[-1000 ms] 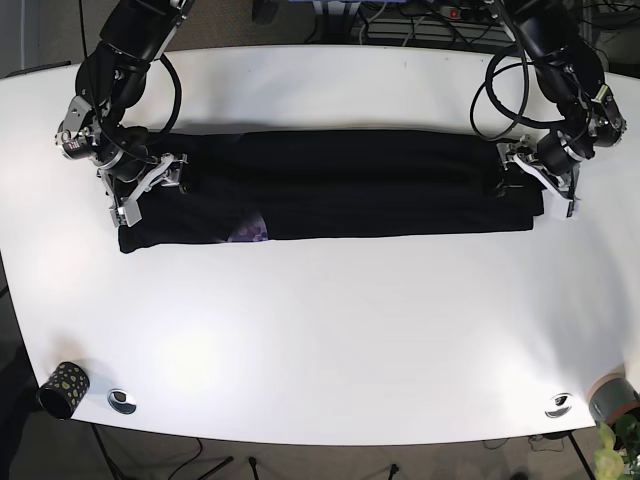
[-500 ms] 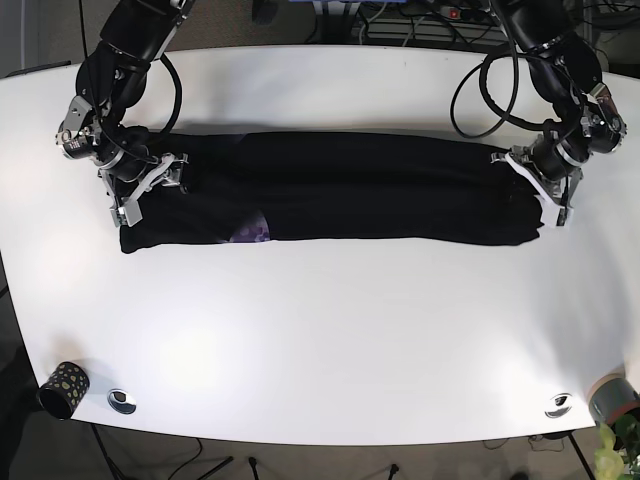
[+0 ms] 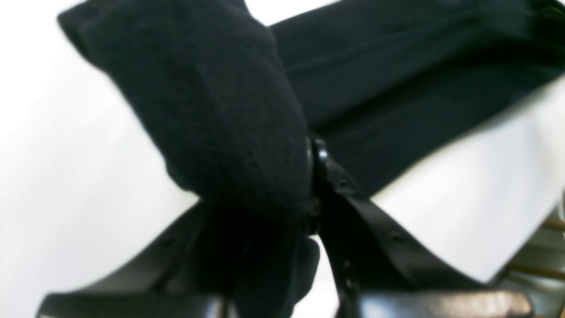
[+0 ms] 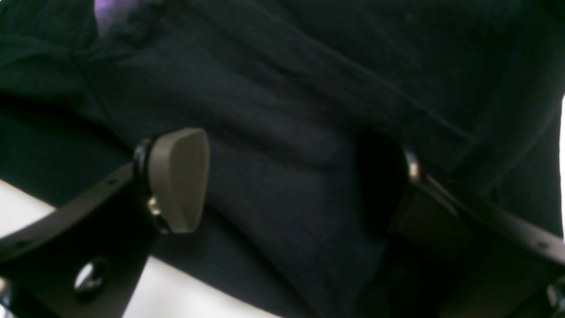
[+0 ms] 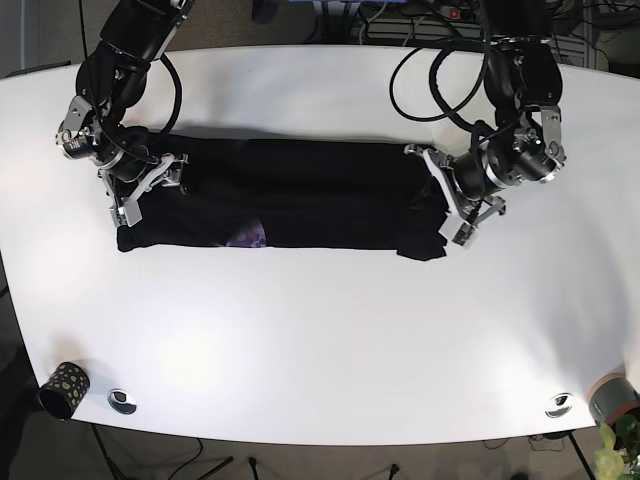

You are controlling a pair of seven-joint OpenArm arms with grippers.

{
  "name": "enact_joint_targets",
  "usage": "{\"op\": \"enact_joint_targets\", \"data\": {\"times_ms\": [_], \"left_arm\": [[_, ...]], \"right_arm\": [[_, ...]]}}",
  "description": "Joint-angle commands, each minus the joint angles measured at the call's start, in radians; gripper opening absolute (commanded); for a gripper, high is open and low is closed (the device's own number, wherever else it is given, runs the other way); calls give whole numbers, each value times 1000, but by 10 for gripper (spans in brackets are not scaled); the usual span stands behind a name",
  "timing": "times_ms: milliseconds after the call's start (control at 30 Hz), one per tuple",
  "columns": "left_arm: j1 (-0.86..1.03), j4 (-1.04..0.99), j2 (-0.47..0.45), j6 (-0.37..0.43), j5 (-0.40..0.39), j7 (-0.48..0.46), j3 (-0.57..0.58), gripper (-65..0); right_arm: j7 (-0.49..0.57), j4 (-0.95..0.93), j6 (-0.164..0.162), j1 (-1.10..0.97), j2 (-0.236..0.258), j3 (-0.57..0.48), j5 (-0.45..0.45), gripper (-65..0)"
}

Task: Fold the T-shirt properly
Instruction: 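Fold the strip end with the left gripper toward the right gripper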

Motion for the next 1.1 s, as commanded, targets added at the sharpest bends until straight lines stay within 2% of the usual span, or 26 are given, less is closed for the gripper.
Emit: {"op": "enact_joint_targets", "data": {"times_ms": [0,233,367,567,633,800,900,1000,1067], "left_arm": [[-22,15,35,10,50,-18,37,-614],[-53,-33,124,13,227,-20,168,-614],[-91,-88,165,13,262,-20,182,-614],[-111,-151,191,13,265,-21,182,-600],[-122,-152,191,13,265,-21,182,-557],[-130,-154,194,15,264,-21,183,-344],[-133,-152,219,16,267,-21,183,-251],[-134,-149,232,50,267,-21,186,-210],[-157,-149,232,95,264,-21,234,-194]], "right_arm": [[-2,11,-2,10,10,3,-1,-143],[-2,11,-2,10,10,3,1,-143],[-2,11,-2,10,-10,3,1,-143],[-2,11,-2,10,-14,3,1,-143],[-2,11,-2,10,-14,3,1,-143],[-2,11,-2,10,-14,3,1,-143],[-2,11,-2,10,-14,3,1,-143],[-2,11,-2,10,-14,3,1,-143],[-2,11,-2,10,-13,3,1,-143]]}}
